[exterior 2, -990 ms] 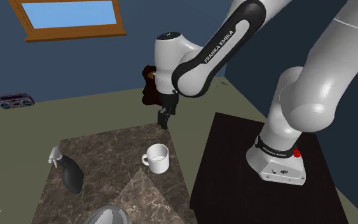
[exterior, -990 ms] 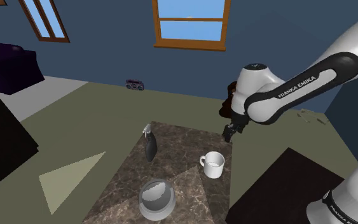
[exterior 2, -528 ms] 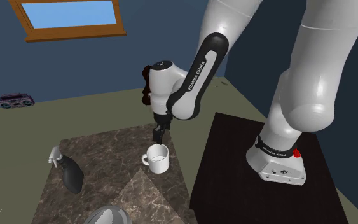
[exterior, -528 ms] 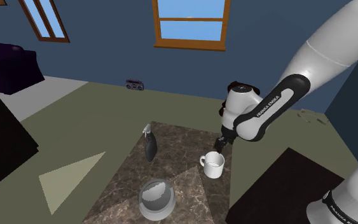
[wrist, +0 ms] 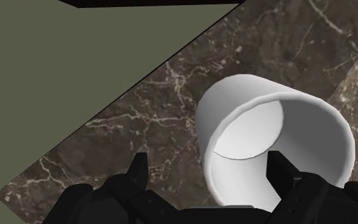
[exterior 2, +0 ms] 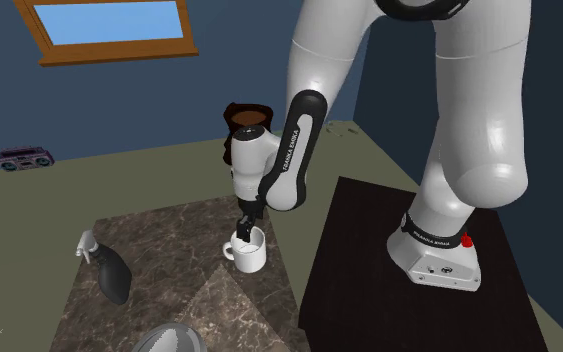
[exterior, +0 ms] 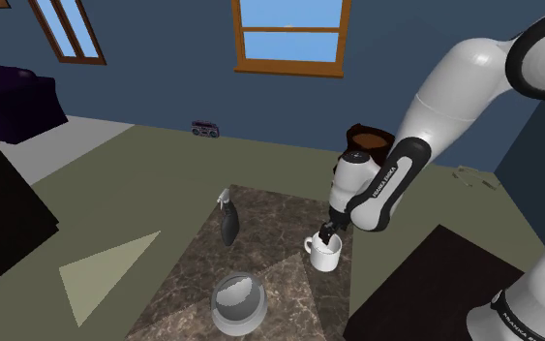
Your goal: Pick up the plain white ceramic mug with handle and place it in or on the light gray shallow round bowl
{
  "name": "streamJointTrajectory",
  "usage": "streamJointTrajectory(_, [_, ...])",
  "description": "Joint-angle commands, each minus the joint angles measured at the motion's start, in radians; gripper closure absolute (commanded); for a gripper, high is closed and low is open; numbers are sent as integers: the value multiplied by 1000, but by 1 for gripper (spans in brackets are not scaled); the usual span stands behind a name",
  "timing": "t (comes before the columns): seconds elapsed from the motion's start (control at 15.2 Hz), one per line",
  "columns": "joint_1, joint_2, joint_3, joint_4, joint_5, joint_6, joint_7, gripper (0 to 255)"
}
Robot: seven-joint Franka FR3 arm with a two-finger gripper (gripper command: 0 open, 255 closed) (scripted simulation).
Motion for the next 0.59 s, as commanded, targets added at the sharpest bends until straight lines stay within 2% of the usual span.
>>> streamJointTrajectory(0.0, [11, 38, -12, 12, -8, 28, 8, 0])
streamJointTrajectory(0.53, [18, 65, -20, 21, -12, 46, 12, 0])
